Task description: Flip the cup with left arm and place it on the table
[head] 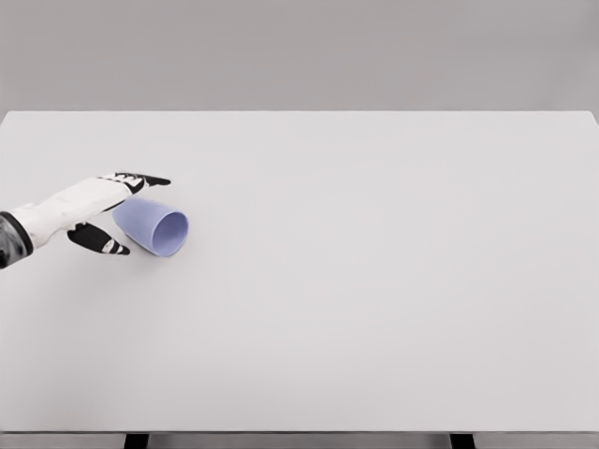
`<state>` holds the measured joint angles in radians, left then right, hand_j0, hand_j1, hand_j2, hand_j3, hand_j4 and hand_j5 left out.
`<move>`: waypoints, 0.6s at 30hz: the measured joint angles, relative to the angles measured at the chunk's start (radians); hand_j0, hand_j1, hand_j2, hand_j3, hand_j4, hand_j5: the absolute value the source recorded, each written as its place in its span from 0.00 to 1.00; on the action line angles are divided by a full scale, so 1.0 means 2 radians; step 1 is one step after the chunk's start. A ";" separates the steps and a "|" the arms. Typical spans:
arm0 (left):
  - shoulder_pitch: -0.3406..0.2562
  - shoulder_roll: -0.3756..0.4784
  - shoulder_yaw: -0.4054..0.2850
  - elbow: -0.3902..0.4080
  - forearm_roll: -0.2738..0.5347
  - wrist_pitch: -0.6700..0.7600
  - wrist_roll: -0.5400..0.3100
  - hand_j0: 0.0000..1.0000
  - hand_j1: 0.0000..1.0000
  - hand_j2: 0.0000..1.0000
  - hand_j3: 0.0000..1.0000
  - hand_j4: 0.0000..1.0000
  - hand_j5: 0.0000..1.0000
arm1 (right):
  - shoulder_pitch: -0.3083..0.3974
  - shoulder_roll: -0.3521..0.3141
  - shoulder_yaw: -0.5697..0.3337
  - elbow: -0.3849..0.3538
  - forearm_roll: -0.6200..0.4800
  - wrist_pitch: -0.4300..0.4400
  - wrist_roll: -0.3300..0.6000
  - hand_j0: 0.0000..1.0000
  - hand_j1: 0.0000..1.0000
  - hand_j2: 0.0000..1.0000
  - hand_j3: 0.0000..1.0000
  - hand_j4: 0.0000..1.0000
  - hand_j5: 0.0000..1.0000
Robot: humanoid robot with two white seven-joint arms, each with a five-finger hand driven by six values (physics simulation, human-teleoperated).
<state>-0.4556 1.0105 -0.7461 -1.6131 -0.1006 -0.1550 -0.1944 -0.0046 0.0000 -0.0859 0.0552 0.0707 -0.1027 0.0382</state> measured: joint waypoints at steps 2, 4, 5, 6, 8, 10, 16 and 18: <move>-0.001 -0.002 -0.003 0.004 -0.002 0.000 0.000 1.00 1.00 1.00 1.00 1.00 1.00 | 0.000 0.000 0.000 0.000 0.000 0.000 0.000 1.00 1.00 1.00 1.00 1.00 1.00; -0.001 -0.005 -0.005 0.008 -0.005 0.000 0.000 1.00 1.00 1.00 1.00 1.00 1.00 | 0.000 0.000 0.000 0.000 0.000 0.000 0.000 1.00 1.00 1.00 1.00 1.00 1.00; -0.002 -0.007 -0.005 0.009 -0.005 0.000 0.000 1.00 1.00 1.00 1.00 1.00 1.00 | 0.000 0.000 0.000 0.000 0.000 0.000 0.000 1.00 1.00 1.00 1.00 1.00 1.00; -0.002 -0.007 -0.005 0.011 -0.006 0.000 0.000 1.00 1.00 1.00 1.00 1.00 1.00 | 0.000 0.000 0.000 0.000 0.000 0.000 0.000 1.00 1.00 1.00 1.00 1.00 1.00; -0.005 -0.011 -0.006 0.014 -0.009 0.000 0.000 1.00 1.00 1.00 1.00 1.00 1.00 | 0.000 0.000 0.000 0.000 0.000 0.000 0.000 1.00 1.00 1.00 1.00 1.00 1.00; -0.005 -0.016 -0.006 0.018 -0.012 0.000 0.000 1.00 1.00 1.00 1.00 1.00 1.00 | 0.000 0.000 0.000 0.000 0.000 0.000 0.000 1.00 1.00 1.00 1.00 1.00 1.00; -0.008 -0.024 -0.006 0.026 -0.014 0.000 0.000 1.00 1.00 1.00 1.00 1.00 1.00 | 0.000 0.000 0.000 0.000 0.000 0.000 0.000 1.00 1.00 1.00 1.00 1.00 1.00; -0.008 -0.026 -0.007 0.027 -0.014 0.000 0.000 1.00 1.00 1.00 1.00 1.00 1.00 | 0.000 0.000 0.000 0.000 0.000 0.000 0.000 1.00 1.00 1.00 1.00 1.00 1.00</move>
<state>-0.4725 0.9591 -0.7595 -1.5581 -0.1290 -0.1550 -0.1952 -0.0046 0.0000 -0.0859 0.0552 0.0707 -0.1027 0.0382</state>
